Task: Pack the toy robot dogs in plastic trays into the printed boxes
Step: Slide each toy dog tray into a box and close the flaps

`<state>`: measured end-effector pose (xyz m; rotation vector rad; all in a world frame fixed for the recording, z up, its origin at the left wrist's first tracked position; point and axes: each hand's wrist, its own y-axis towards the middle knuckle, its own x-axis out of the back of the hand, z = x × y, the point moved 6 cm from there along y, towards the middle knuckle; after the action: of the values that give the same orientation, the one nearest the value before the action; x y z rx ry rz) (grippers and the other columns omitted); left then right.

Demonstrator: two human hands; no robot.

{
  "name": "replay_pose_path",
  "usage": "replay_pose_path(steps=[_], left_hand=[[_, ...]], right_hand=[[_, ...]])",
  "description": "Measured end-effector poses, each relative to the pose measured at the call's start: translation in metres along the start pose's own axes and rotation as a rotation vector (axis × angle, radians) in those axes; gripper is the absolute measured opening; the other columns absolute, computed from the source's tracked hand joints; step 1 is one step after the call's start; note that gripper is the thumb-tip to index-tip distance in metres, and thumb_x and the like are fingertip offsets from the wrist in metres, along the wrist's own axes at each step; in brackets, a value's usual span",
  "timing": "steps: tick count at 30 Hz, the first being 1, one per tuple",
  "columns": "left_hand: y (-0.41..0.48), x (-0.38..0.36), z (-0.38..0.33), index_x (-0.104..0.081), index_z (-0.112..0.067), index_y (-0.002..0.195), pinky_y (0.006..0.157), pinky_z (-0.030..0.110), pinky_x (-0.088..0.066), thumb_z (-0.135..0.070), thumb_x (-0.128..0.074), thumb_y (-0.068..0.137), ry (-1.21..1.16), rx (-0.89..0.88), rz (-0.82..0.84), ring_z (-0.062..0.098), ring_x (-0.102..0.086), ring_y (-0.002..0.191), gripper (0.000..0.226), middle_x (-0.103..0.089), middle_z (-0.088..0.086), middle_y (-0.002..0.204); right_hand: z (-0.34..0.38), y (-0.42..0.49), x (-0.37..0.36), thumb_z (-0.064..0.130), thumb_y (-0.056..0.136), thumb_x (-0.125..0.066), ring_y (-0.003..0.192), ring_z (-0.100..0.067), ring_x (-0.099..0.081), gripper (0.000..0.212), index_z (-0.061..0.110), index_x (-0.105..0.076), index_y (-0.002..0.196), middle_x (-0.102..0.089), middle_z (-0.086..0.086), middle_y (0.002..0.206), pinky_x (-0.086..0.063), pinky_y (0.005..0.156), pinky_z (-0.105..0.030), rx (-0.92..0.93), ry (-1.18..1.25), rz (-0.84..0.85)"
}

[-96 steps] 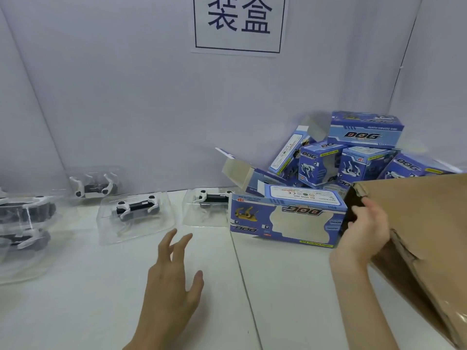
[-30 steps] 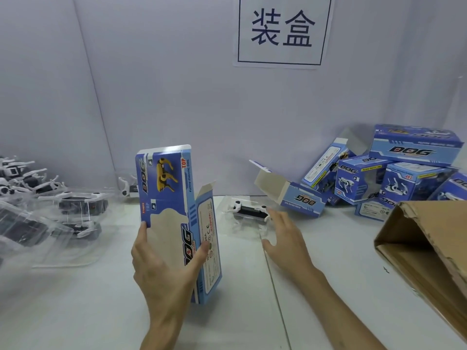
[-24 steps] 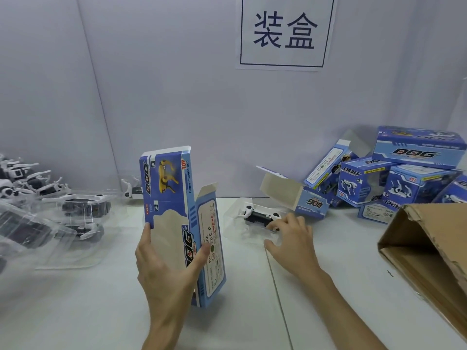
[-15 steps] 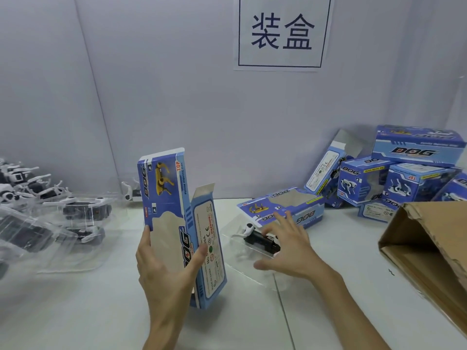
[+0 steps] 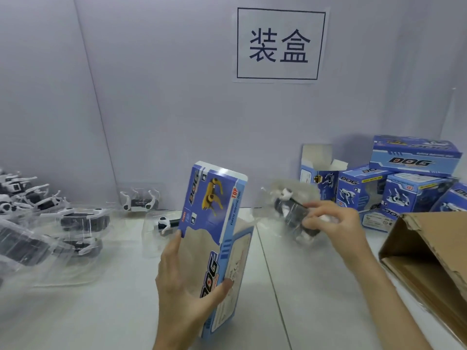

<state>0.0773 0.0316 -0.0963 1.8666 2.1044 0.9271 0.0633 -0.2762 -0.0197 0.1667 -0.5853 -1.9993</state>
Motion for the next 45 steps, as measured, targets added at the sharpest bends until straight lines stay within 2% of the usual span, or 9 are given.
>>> replay_pose_path(steps=[4,9,15,22,27,33,37,40,45], left_hand=[[-0.002,-0.006,0.0,-0.032,-0.043,0.149,0.098,0.034,-0.053,-0.052,-0.082,0.051,-0.315,0.023,0.165,0.01,-0.054,0.13,0.11,-0.05,-0.019,0.145],[-0.008,-0.016,-0.007,-0.036,-0.04,0.148,0.083,0.01,-0.051,-0.048,-0.075,0.059,-0.471,0.049,0.39,0.001,-0.061,0.12,0.098,-0.057,-0.025,0.138],[-0.013,-0.019,-0.015,-0.039,-0.047,0.146,0.09,0.026,-0.055,-0.037,-0.079,0.064,-0.502,0.028,0.559,0.013,-0.056,0.13,0.091,-0.05,-0.017,0.149],[-0.018,-0.025,-0.018,-0.032,-0.04,0.154,0.115,0.033,-0.031,-0.043,-0.084,0.061,-0.447,-0.056,0.676,0.005,-0.029,0.149,0.106,-0.032,-0.018,0.161],[-0.014,-0.024,-0.017,-0.033,-0.047,0.151,0.105,0.016,-0.04,-0.045,-0.083,0.063,-0.469,-0.076,0.667,0.003,-0.037,0.144,0.101,-0.036,-0.02,0.158],[-0.011,-0.023,-0.018,-0.041,-0.048,0.145,0.1,0.012,-0.042,-0.042,-0.082,0.058,-0.486,-0.06,0.612,0.003,-0.043,0.14,0.097,-0.043,-0.02,0.153],[-0.009,-0.023,-0.014,-0.044,-0.035,0.146,0.106,0.04,-0.048,-0.034,-0.082,0.053,-0.607,0.038,0.59,0.019,-0.05,0.137,0.1,-0.05,-0.007,0.151],[-0.008,-0.025,-0.012,-0.036,-0.023,0.148,0.097,0.057,-0.051,-0.028,-0.08,0.053,-0.762,0.179,0.632,0.039,-0.058,0.126,0.105,-0.055,0.014,0.144],[-0.006,-0.032,-0.01,-0.033,-0.017,0.146,0.075,0.045,-0.06,-0.024,-0.07,0.053,-0.818,0.3,0.737,0.041,-0.07,0.095,0.101,-0.066,0.03,0.116]], right_hand=[[0.067,0.006,0.016,-0.01,0.072,-0.077,0.107,-0.011,-0.064,0.024,0.01,-0.072,0.061,-0.073,0.001,0.11,-0.049,0.088,-0.029,0.21,-0.053,0.136],[0.121,-0.001,0.015,0.029,0.062,-0.083,0.122,-0.003,-0.057,0.014,0.021,-0.071,0.064,-0.069,0.015,0.118,-0.036,0.099,-0.031,0.321,-0.401,0.525],[0.136,-0.016,0.016,0.036,0.06,-0.077,0.128,-0.008,-0.052,0.019,0.022,-0.065,0.064,-0.064,0.014,0.128,-0.036,0.102,-0.04,0.27,-0.613,0.872],[0.142,-0.023,-0.009,0.04,0.062,-0.078,0.119,-0.013,-0.056,0.034,0.017,-0.065,0.085,-0.061,0.011,0.122,-0.048,0.096,-0.045,0.206,-0.853,1.122],[0.152,-0.017,-0.028,0.05,0.075,-0.072,0.121,-0.014,-0.059,0.036,0.018,-0.069,0.091,-0.068,0.003,0.119,-0.048,0.101,-0.041,0.303,-0.574,0.961],[0.109,0.026,0.013,0.02,0.099,-0.043,0.118,-0.021,-0.063,0.024,0.007,-0.059,0.086,-0.069,-0.011,0.114,-0.04,0.113,-0.04,0.139,0.453,0.202],[0.041,0.023,0.039,0.024,0.102,-0.038,0.093,-0.021,-0.068,0.038,0.017,-0.068,0.08,-0.074,-0.003,0.095,-0.047,0.095,-0.036,-0.065,0.774,-0.159],[-0.005,0.007,0.0,0.025,0.104,-0.039,0.088,-0.019,-0.071,0.037,0.018,-0.072,0.088,-0.076,-0.004,0.093,-0.049,0.087,-0.039,-0.181,0.73,-0.07],[-0.041,-0.037,-0.088,0.031,0.107,-0.031,0.077,-0.014,-0.069,0.06,0.026,-0.079,0.071,-0.074,0.003,0.08,-0.047,0.077,-0.038,-0.444,0.563,0.137]])
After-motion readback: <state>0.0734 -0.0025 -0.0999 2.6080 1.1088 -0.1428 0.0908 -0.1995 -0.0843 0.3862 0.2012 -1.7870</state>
